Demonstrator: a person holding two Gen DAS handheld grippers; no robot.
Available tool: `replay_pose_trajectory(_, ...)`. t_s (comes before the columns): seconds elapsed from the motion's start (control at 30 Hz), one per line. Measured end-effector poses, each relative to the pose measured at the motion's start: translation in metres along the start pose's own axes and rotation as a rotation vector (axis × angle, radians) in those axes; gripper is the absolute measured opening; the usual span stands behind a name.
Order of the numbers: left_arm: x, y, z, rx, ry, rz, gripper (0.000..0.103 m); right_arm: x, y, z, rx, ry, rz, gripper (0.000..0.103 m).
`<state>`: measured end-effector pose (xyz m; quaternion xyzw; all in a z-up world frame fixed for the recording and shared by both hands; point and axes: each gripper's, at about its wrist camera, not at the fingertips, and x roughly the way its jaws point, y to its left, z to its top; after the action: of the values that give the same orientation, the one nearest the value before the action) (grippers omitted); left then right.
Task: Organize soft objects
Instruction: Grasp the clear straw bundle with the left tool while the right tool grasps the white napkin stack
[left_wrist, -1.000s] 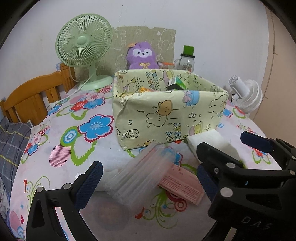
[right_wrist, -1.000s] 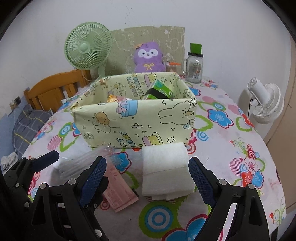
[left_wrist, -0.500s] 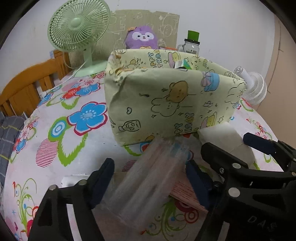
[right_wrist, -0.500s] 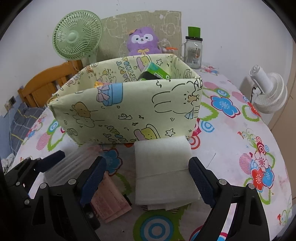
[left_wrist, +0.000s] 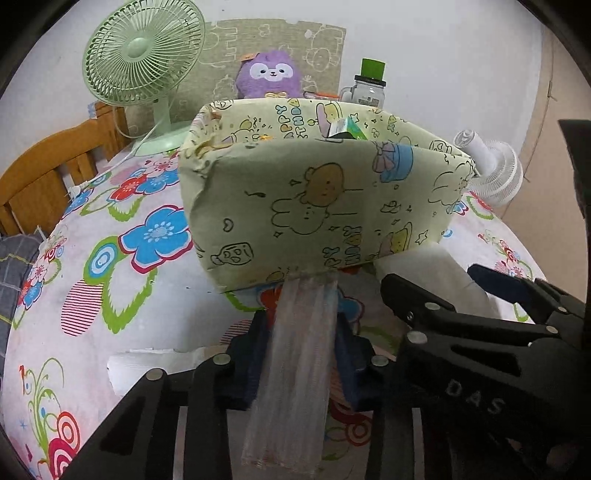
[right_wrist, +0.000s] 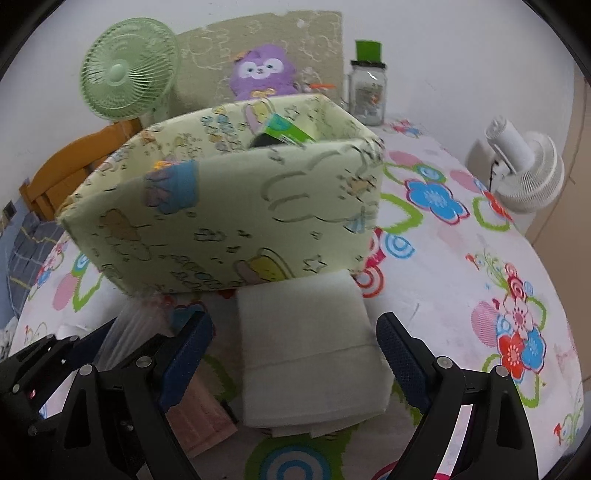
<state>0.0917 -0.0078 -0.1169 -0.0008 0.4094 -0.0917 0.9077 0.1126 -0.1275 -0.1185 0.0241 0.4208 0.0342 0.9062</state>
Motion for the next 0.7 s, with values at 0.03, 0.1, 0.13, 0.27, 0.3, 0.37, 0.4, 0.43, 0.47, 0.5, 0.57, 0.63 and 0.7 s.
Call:
replay_pose_trajectory(0.03,0.0,-0.001,0.0,-0.001,0.002,0.003,0.034,0.002,-0.002,0.0,0.012,0.007,0.0,0.092)
replay_pose_trajectory(0.1,0.001,-0.004,0.001,0.006,0.001,0.014,0.033,0.006,-0.007,0.0,0.037,0.023,0.007,0.092)
replay_pose_trajectory(0.13,0.001,-0.006,0.001,0.008,0.002,0.018,0.033,0.007,-0.008,-0.001,0.045,0.025,0.011,0.091)
replay_pose_trajectory(0.27,0.003,-0.01,0.001,0.017,0.005,0.041,0.033,0.007,-0.007,-0.002,0.036,0.029,0.038,0.081)
replay_pose_trajectory(0.3,0.003,-0.011,0.0,0.021,0.004,0.049,0.033,0.006,-0.006,-0.002,0.033,0.031,0.047,0.076)
replay_pose_trajectory(0.37,0.003,-0.014,0.0,0.028,0.001,0.062,0.033,0.005,-0.004,-0.003,0.022,0.024,0.056,0.069)
replay_pose_trajectory(0.4,0.004,-0.016,0.0,0.033,0.001,0.065,0.033,0.003,-0.002,-0.003,0.014,0.018,0.053,0.063)
replay_pose_trajectory(0.43,0.004,-0.017,0.0,0.035,0.003,0.061,0.032,0.002,-0.001,-0.004,0.008,0.014,0.053,0.058)
replay_pose_trajectory(0.47,0.005,-0.018,0.0,0.034,0.008,0.051,0.032,0.001,0.0,-0.004,0.004,0.013,0.058,0.055)
replay_pose_trajectory(0.5,0.005,-0.019,0.0,0.034,0.012,0.042,0.032,0.0,0.001,-0.005,0.002,0.013,0.061,0.051)
replay_pose_trajectory(0.57,0.005,-0.021,-0.001,0.039,0.013,0.04,0.032,-0.003,0.003,-0.006,-0.005,0.009,0.065,0.045)
replay_pose_trajectory(0.63,0.004,-0.023,-0.002,0.044,0.013,0.034,0.03,-0.006,0.004,-0.006,-0.013,0.002,0.064,0.04)
replay_pose_trajectory(0.7,0.002,-0.024,-0.003,0.042,0.013,0.026,0.03,-0.01,0.006,-0.007,-0.02,-0.004,0.064,0.039)
